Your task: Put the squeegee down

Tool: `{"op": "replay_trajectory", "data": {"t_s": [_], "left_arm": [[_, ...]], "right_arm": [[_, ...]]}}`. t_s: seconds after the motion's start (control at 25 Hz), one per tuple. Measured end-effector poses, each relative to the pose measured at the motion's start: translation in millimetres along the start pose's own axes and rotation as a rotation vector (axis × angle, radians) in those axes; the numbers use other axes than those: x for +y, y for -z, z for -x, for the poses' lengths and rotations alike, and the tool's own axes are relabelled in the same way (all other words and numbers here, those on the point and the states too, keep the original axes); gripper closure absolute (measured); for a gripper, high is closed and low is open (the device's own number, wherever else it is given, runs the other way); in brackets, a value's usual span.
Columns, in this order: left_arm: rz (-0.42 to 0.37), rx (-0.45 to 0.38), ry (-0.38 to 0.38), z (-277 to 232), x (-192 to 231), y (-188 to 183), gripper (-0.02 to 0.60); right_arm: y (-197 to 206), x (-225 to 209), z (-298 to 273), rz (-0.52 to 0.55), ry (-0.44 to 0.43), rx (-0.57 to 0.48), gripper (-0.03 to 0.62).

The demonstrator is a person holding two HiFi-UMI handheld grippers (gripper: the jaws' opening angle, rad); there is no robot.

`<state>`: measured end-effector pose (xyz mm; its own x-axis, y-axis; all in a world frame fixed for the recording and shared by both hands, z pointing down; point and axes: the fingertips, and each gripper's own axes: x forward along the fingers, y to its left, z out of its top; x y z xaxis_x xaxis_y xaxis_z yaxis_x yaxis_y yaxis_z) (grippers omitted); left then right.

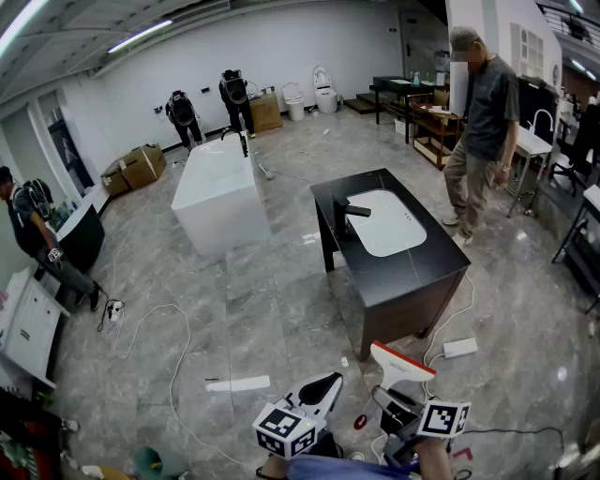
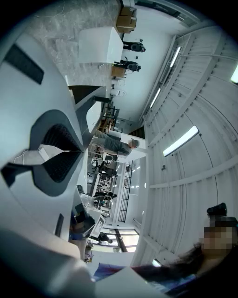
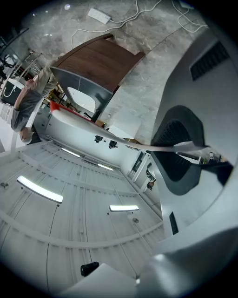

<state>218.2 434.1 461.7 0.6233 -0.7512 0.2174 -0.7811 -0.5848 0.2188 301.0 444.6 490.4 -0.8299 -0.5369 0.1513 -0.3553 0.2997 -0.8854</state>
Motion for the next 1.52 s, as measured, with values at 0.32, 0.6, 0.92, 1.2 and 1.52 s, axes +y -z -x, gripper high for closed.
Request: {"op": "replay_trajectory", "data": {"t_s": [0.32, 0.6, 0.92, 1.2, 1.52], "left_arm": [[-0.005, 0.011, 0.004, -6, 7, -2, 0.565], [-0.005, 0.027, 0.004, -6, 23, -5, 0.565], [0.006, 0.047, 0.002, -12, 58, -5, 0.565], [0.011, 0.043, 0.008, -17, 99, -16, 0.565], [0.018, 0.039, 0.016, -22, 161, -32, 0.565]], "right_arm": [[-6, -4, -10, -0.028, -0.003, 0.000, 0.557], [-11, -8, -28, -0.052, 0.008, 0.000, 0.557], [-16, -11, -63, -0.065, 0.014, 0.025, 0.557], [-28, -10, -108, -0.041, 0.018, 0.047, 0.557], [-42, -3, -170, -0.049, 0.003, 0.047, 0.557]]}}
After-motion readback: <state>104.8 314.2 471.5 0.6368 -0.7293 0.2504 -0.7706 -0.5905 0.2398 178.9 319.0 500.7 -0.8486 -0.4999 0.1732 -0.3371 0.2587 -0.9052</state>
